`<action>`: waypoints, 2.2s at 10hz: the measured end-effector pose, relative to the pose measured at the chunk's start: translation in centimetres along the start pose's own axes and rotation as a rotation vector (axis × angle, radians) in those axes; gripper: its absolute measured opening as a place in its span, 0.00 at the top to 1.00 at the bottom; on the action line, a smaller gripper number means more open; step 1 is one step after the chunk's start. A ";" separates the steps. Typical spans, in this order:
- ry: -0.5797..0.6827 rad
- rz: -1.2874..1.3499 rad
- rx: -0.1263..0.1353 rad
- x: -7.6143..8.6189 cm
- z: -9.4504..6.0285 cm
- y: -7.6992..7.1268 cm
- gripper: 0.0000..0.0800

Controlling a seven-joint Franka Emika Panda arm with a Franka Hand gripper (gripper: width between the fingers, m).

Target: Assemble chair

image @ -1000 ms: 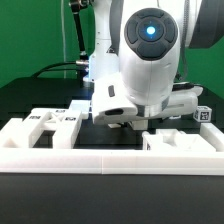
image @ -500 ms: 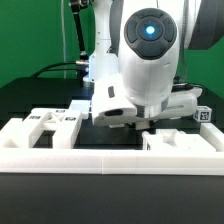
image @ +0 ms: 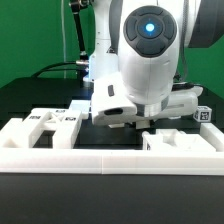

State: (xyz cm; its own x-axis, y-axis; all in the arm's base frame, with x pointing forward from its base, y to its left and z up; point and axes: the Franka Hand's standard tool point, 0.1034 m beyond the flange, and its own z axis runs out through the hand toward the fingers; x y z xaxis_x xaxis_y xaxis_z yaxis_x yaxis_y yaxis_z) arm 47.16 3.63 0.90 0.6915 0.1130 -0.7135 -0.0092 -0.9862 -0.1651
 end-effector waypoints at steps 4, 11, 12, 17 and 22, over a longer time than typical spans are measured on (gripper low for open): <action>0.019 0.024 0.022 -0.8 -6.1 -2.2 0.64; 0.247 0.023 0.001 1.5 -9.7 -2.9 0.64; 0.276 0.019 -0.004 0.5 -11.0 -4.1 0.64; 0.653 0.009 -0.033 1.8 -16.2 -4.5 0.64; 0.945 0.000 -0.055 2.4 -19.3 -5.4 0.64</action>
Offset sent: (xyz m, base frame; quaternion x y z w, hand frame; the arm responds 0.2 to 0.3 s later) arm 0.0394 0.0359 0.0600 0.0468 0.0018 0.0153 0.9988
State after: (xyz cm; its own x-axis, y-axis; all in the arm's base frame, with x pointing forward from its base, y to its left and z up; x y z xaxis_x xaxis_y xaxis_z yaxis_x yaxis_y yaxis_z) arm 62.79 6.95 13.19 0.9905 -0.0077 0.1375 0.0084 -0.9932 -0.1161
